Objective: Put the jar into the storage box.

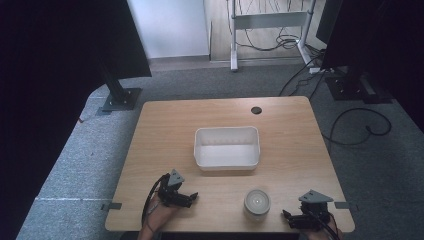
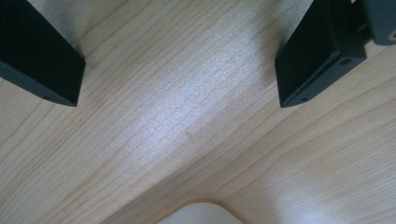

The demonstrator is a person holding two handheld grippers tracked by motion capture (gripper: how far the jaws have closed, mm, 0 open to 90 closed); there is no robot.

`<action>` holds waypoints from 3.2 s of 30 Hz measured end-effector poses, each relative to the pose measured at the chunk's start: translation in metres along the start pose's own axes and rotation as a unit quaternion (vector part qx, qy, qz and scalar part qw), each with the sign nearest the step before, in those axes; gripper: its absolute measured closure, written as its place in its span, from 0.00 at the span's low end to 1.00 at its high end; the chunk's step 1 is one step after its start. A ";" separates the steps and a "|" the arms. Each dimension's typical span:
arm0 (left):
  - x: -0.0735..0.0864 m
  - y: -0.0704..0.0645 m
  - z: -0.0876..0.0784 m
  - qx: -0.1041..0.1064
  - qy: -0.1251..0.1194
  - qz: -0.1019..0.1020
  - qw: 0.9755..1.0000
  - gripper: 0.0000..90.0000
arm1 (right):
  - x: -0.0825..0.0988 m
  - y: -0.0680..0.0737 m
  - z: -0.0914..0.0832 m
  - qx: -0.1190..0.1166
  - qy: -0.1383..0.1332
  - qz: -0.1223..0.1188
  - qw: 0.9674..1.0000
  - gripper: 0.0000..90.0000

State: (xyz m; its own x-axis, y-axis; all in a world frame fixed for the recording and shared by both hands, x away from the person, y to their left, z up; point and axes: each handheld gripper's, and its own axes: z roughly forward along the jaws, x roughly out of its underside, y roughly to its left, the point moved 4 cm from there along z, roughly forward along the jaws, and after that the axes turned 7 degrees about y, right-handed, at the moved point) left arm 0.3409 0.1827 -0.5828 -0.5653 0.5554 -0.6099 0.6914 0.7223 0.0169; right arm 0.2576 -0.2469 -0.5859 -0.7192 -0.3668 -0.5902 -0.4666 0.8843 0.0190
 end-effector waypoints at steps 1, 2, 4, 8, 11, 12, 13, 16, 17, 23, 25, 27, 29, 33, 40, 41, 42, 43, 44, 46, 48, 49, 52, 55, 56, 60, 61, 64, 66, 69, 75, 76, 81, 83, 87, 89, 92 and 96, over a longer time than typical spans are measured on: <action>0.000 0.000 0.000 0.000 0.001 0.000 1.000 0.01 | 0.000 -0.001 0.000 0.003 -0.001 0.003 1.000 0.05; 0.000 0.000 0.000 0.002 0.001 0.002 1.000 0.01 | 0.000 -0.001 0.000 0.005 -0.001 0.005 1.000 0.04; -0.001 0.000 0.001 0.003 0.001 0.003 1.000 0.00 | 0.000 -0.001 0.000 0.005 -0.001 0.005 1.000 0.04; -0.001 0.000 0.001 0.004 0.001 0.004 1.000 0.00 | 0.000 -0.001 0.000 0.004 -0.002 0.005 1.000 0.04; -0.001 0.000 0.001 0.005 0.000 0.005 1.000 0.00 | 0.000 -0.001 0.000 0.004 -0.002 0.004 1.000 0.04; -0.001 0.000 0.001 0.005 0.000 0.005 1.000 0.00 | 0.000 -0.001 0.000 0.004 -0.002 0.004 1.000 0.04; -0.001 0.000 0.001 0.005 0.000 0.006 1.000 0.00 | 0.000 -0.001 0.000 0.004 -0.002 0.004 1.000 0.04; 0.000 0.000 0.000 0.005 -0.002 0.006 1.000 0.02 | 0.000 -0.001 0.000 0.004 -0.002 0.004 1.000 0.04; 0.000 0.001 0.000 0.005 -0.003 0.005 1.000 0.03 | 0.000 -0.001 0.000 0.004 -0.002 0.004 1.000 0.04; 0.001 0.001 -0.002 0.002 -0.006 0.005 1.000 0.05 | 0.000 -0.001 0.000 0.003 -0.002 0.004 1.000 0.04; 0.001 0.001 -0.002 -0.001 -0.009 0.006 1.000 0.06 | 0.000 -0.001 0.000 0.003 -0.002 0.004 1.000 0.04; 0.001 0.000 -0.003 -0.004 -0.010 0.008 1.000 0.07 | 0.000 -0.001 0.000 0.003 -0.002 0.003 1.000 0.04; 0.001 0.000 -0.003 -0.005 -0.010 0.009 1.000 0.07 | 0.000 -0.001 0.000 0.003 -0.002 0.003 1.000 0.04; 0.000 -0.005 -0.004 -0.008 -0.007 0.018 1.000 0.07 | 0.000 -0.001 0.000 0.003 -0.002 0.003 1.000 0.04; -0.002 -0.012 -0.007 0.006 -0.015 0.022 1.000 0.07 | 0.000 -0.001 0.000 0.003 -0.002 0.003 1.000 0.03; -0.002 -0.012 -0.007 0.006 -0.015 0.022 1.000 0.07 | 0.000 -0.001 0.000 0.003 -0.002 0.003 1.000 0.03; -0.002 -0.013 -0.009 0.012 -0.018 0.022 1.000 0.07 | 0.000 -0.001 0.000 0.003 -0.002 0.003 1.000 0.03; -0.002 -0.014 -0.010 0.014 -0.020 0.022 0.999 0.07 | 0.000 -0.001 0.000 0.003 -0.002 0.003 1.000 0.03; -0.002 -0.014 -0.010 0.014 -0.020 0.022 0.999 0.07 | 0.000 -0.001 0.000 0.003 -0.002 0.003 1.000 0.03; -0.003 -0.017 -0.012 0.020 -0.025 0.025 0.999 0.07 | 0.000 -0.001 0.000 0.003 -0.002 0.003 1.000 0.03; -0.004 -0.019 -0.013 0.025 -0.028 0.027 0.999 0.07 | 0.000 -0.001 0.000 0.003 -0.002 0.003 1.000 0.03; -0.004 -0.019 -0.013 0.025 -0.028 0.027 0.999 0.07 | 0.000 -0.001 0.000 0.003 -0.002 0.003 1.000 0.03; -0.007 -0.024 -0.016 0.030 -0.033 0.032 0.998 0.07 | 0.000 -0.001 0.000 0.003 -0.003 0.003 1.000 0.03; -0.009 -0.028 -0.017 0.033 -0.036 0.036 0.998 0.07 | 0.001 -0.001 0.000 0.003 -0.003 0.003 1.000 0.03; -0.010 -0.029 -0.017 0.034 -0.037 0.038 0.998 0.07 | 0.000 -0.001 0.000 0.003 -0.003 0.003 1.000 0.03; -0.014 -0.037 -0.018 0.040 -0.040 0.047 0.997 0.07 | 0.000 -0.001 0.000 0.003 -0.003 0.003 1.000 0.03; -0.015 -0.039 -0.019 0.042 -0.039 0.051 0.997 0.07 | 0.001 -0.001 0.000 0.003 -0.003 0.003 1.000 0.03; -0.019 -0.046 -0.019 0.050 -0.039 0.062 0.996 0.07 | 0.001 -0.001 0.000 0.003 -0.003 0.003 1.000 0.03; -0.021 -0.049 -0.020 0.054 -0.040 0.065 0.996 0.07 | 0.001 -0.001 0.000 0.003 -0.003 0.003 1.000 0.03; -0.027 -0.057 -0.020 0.065 -0.043 0.077 0.994 0.07 | 0.001 -0.001 0.000 0.003 -0.003 0.003 1.000 0.03; -0.035 -0.068 -0.020 0.085 -0.044 0.089 0.991 0.07 | 0.001 -0.001 0.000 0.003 -0.003 0.003 1.000 0.03; -0.035 -0.068 -0.020 0.085 -0.044 0.089 0.991 0.07 | 0.001 -0.001 0.000 0.003 -0.003 0.003 1.000 0.03; -0.042 -0.078 -0.021 0.096 -0.049 0.100 0.989 0.07 | 0.001 -0.001 0.000 0.003 -0.003 0.003 1.000 0.03; -0.046 -0.083 -0.021 0.103 -0.053 0.105 0.988 0.07 | 0.001 -0.001 0.000 0.003 -0.003 0.003 1.000 0.03; -0.050 -0.093 -0.019 0.113 -0.055 0.115 0.985 0.07 | 0.001 -0.001 0.000 0.003 -0.004 0.003 1.000 0.03; -0.051 -0.095 -0.019 0.115 -0.055 0.119 0.985 0.07 | 0.001 -0.001 0.000 0.003 -0.004 0.003 1.000 0.03; -0.053 -0.102 -0.017 0.122 -0.055 0.125 0.983 0.07 | 0.001 -0.001 0.000 0.003 -0.004 0.003 1.000 0.03; -0.056 -0.110 -0.014 0.130 -0.055 0.133 0.981 0.07 | 0.001 -0.001 0.000 0.003 -0.004 0.003 1.000 0.03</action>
State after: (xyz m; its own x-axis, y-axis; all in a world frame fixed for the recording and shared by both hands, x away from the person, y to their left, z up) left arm 0.2902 0.0777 -0.5391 -0.3067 0.6524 -0.6931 0.9076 0.4198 -0.0065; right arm 0.2578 -0.2479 -0.5867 -0.7175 -0.3599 -0.5964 -0.4600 0.8878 0.0176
